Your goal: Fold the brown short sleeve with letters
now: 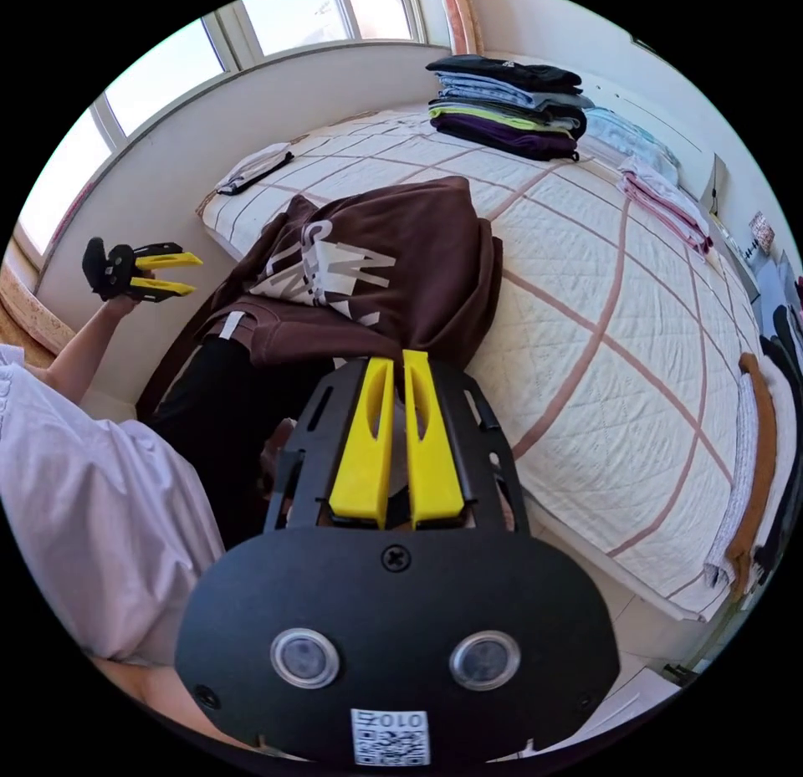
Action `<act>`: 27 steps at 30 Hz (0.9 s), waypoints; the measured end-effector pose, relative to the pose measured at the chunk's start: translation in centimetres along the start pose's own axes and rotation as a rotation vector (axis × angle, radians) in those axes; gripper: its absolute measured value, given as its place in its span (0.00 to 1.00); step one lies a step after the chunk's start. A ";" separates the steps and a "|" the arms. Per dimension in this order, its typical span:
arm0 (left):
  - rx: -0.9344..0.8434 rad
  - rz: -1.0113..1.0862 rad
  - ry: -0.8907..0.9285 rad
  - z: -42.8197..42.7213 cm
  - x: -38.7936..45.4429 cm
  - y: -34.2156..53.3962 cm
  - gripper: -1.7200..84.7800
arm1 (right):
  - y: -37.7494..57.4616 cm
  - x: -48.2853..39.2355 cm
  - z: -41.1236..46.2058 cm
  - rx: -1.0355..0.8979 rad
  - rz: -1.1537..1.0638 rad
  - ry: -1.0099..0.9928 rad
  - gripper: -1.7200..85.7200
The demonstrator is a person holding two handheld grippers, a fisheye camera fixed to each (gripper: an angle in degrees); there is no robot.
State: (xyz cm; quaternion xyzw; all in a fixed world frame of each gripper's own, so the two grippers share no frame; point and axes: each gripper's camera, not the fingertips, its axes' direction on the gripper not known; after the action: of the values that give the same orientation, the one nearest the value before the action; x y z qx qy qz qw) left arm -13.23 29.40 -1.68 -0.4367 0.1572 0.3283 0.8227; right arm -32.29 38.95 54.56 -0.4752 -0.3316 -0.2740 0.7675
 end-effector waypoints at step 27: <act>0.109 0.059 0.150 4.1 11.7 -3.1 0.02 | 5.1 -4.0 -4.0 0.108 -0.063 0.030 0.07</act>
State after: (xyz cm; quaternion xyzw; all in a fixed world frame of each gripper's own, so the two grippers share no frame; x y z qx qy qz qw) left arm -2.62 36.20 -3.81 -0.4098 0.2488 0.3098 0.8211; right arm -30.08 37.78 47.36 -0.4180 -0.3493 -0.2869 0.7880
